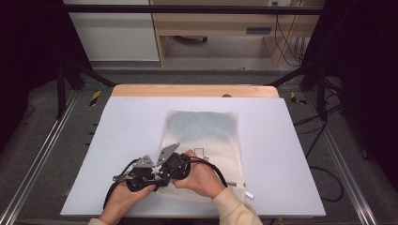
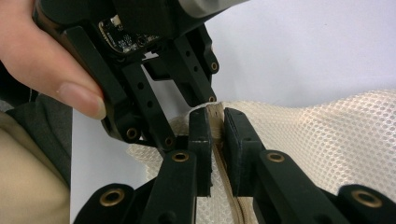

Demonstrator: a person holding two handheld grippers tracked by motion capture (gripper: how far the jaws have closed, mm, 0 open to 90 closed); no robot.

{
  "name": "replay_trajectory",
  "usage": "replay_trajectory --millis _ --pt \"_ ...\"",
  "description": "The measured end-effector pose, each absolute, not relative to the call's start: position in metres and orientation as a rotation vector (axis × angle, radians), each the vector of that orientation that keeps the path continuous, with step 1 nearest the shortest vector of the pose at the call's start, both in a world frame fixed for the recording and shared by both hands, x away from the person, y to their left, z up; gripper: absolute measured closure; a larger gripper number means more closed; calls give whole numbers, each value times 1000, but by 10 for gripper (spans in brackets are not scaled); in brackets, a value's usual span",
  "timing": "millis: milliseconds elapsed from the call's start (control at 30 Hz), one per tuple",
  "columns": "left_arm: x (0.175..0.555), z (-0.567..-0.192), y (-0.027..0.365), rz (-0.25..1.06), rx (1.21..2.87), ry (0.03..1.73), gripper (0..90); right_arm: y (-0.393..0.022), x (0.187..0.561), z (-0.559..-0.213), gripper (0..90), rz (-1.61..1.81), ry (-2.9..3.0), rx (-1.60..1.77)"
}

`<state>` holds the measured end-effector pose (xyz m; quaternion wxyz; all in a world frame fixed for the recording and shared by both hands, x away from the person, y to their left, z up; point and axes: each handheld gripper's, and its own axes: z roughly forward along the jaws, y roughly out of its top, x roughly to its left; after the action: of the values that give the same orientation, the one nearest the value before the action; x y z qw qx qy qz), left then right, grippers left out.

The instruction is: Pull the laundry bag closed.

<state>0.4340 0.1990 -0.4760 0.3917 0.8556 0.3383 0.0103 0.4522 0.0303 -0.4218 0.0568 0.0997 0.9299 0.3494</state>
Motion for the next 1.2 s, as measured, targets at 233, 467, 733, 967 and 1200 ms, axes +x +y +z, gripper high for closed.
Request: replay_trajectory --millis 233,467,733,967,1200 --pt "435 -476 200 32 2164 864 775 29 453 -422 821 1057 2818 301" --pt "435 -475 200 39 2161 863 810 28 453 -422 821 1058 2816 299" --pt "435 -475 201 46 2165 859 834 28 453 -423 821 1047 2820 297" --pt "435 -475 201 47 2166 861 844 29 452 -424 821 1037 2821 295" --pt "435 -475 201 48 2159 868 848 28 452 -424 821 1032 2823 285"
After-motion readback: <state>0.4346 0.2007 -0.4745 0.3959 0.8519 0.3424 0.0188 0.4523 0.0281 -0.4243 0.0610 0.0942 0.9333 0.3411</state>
